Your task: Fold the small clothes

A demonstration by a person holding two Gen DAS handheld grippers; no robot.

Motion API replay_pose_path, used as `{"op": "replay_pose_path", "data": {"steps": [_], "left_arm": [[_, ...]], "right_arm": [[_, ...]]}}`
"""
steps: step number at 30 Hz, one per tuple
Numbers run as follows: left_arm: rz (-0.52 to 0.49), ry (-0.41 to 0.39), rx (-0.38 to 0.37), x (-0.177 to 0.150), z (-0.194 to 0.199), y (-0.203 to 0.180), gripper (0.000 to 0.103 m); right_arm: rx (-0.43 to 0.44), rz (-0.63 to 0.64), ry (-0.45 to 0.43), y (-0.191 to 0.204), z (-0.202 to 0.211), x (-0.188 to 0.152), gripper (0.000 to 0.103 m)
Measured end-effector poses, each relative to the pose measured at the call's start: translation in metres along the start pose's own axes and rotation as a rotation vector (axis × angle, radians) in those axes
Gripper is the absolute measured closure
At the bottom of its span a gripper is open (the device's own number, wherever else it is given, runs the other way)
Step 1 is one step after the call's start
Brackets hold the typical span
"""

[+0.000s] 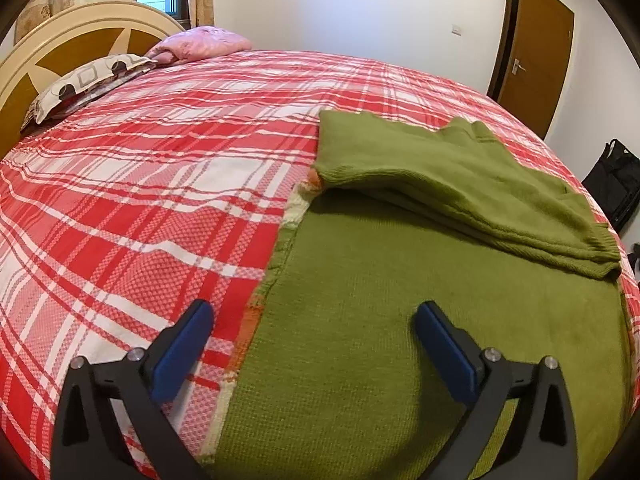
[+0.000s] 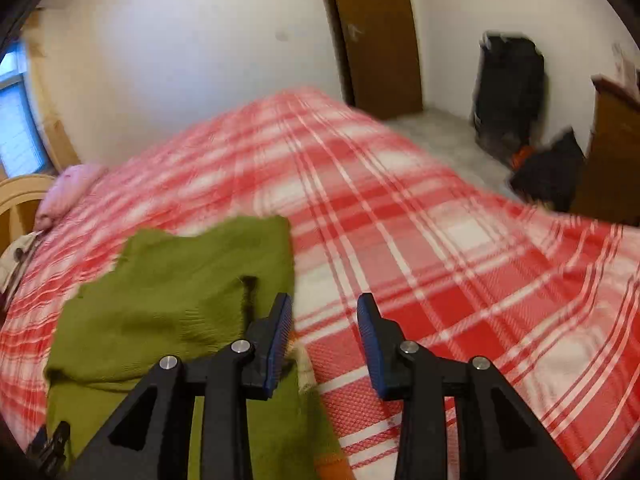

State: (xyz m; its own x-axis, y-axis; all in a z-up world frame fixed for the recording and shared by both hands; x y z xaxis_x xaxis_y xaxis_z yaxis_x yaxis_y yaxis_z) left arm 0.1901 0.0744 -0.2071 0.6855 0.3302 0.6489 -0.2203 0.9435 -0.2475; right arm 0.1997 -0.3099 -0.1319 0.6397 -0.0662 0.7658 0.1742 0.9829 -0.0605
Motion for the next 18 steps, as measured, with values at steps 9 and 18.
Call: {"op": "replay_pose_path", "data": {"steps": [9,18], "left_arm": [[0.0,0.007,-0.003,-0.001,0.0,-0.001,0.0],[-0.006,-0.001,0.006,0.0,0.0,0.0,0.0]], "right_arm": [[0.179,0.185,0.106,0.066,-0.055,0.029,0.067],[0.055,0.444,0.134,0.084,-0.079,0.01,0.093]]}}
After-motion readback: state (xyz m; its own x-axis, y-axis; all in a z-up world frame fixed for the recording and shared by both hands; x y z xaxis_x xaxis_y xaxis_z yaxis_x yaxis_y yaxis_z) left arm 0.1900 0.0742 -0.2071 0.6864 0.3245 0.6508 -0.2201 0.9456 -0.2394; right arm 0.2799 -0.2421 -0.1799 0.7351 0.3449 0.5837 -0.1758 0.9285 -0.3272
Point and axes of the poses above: each gripper's, at about its wrist camera, not at the fingertips, and z roughly against the way its jaws point, y to its left, x to its top, the point moved 9 cm from there along -z, roughly the way its jaws point, and after that the axes turned 14 degrees about z, right-handed, at the moved point
